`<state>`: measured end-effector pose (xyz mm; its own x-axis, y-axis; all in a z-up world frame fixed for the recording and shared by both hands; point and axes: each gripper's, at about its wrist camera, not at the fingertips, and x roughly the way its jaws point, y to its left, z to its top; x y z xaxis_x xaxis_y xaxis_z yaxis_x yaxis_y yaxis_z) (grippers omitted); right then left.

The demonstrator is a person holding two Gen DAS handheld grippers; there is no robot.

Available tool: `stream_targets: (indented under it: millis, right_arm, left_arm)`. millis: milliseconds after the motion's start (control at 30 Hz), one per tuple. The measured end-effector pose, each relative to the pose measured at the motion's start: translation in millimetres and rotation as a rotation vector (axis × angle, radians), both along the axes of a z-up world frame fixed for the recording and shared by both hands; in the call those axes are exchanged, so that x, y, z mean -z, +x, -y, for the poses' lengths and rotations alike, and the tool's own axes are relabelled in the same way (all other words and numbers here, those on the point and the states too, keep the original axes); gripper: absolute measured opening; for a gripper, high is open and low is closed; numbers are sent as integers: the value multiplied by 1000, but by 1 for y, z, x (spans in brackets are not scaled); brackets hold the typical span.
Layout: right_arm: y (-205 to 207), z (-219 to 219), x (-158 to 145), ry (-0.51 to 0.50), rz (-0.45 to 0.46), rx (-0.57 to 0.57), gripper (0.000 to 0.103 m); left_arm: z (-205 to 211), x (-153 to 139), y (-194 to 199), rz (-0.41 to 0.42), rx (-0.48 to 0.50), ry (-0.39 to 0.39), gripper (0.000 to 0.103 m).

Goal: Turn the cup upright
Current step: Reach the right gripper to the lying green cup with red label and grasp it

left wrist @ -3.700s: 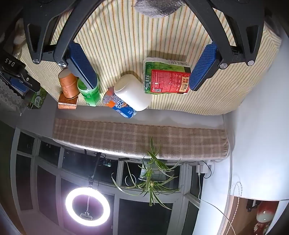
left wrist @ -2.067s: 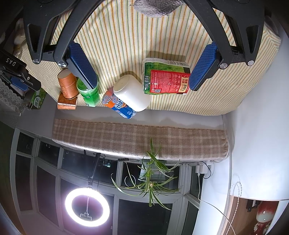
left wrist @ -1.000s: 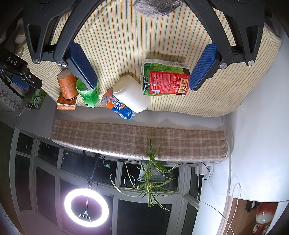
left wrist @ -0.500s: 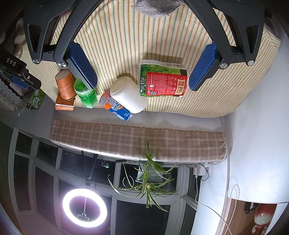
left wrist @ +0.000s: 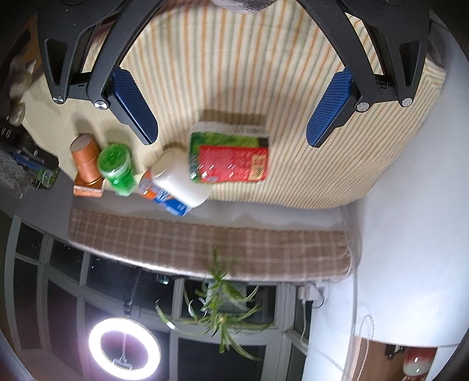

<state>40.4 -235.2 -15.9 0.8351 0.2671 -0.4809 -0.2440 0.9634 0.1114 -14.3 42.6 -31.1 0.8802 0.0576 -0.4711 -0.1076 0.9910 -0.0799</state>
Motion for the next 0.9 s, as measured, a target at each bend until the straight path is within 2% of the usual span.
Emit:
stream_targets:
  millis: [267, 467, 633, 900]
  right_arm:
    - [28, -60, -2, -114, -85, -335, 83]
    - [46, -105, 0, -268, -109, -497, 83]
    - [62, -140, -9, -353, -136, -625, 83]
    - [84, -214, -4, -562, -228, -863, 83]
  left_arm:
    - [-23, 15, -10, -70, -34, -28, 103]
    - [-40, 25, -20, -108, -60, -69, 103]
    - [-54, 28, -27, -127, -94, -94, 103]
    - [-72, 26, -41, -138, -120, -127, 103]
